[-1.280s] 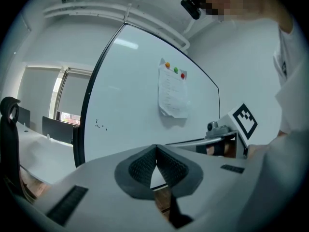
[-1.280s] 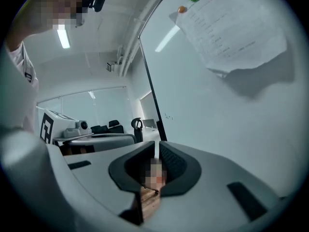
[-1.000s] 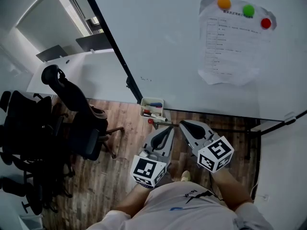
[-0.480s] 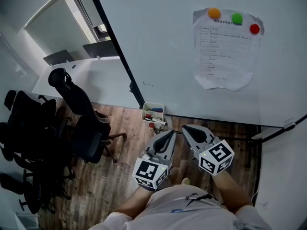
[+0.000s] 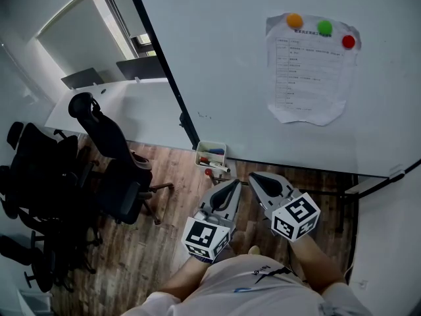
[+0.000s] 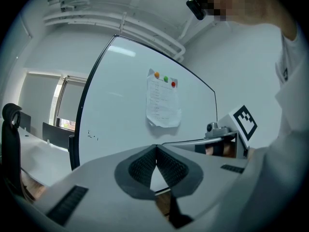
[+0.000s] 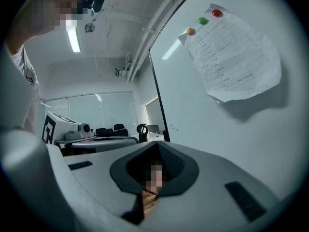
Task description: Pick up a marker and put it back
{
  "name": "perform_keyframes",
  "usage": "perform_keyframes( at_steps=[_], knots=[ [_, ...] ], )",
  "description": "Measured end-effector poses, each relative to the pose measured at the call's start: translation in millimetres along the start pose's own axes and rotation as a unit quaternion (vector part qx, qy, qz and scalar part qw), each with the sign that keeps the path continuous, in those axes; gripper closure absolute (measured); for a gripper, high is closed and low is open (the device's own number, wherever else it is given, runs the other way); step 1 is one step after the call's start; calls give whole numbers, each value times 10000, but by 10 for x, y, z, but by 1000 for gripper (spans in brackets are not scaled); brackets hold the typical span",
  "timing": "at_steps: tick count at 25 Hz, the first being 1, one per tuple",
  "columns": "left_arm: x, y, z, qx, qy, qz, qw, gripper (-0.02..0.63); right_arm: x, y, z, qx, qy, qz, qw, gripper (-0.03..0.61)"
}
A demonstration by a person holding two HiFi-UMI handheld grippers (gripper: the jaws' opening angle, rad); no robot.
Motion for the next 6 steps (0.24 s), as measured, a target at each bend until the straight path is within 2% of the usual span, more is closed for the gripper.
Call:
perform_keyframes(
  at_steps=[6],
  knots=[
    [30, 12, 16, -29, -1, 22, 10000, 603, 16, -21, 25, -16, 11, -1, 10000, 565]
  ],
)
Point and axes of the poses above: the fingertips, and each gripper's own axes: y backward along the fingers, x to its left, z out of its top, the point moved 9 cm from there along y, backward along the fingers, and after that the axes turned 2 degrees about x, right-handed, at the moved point
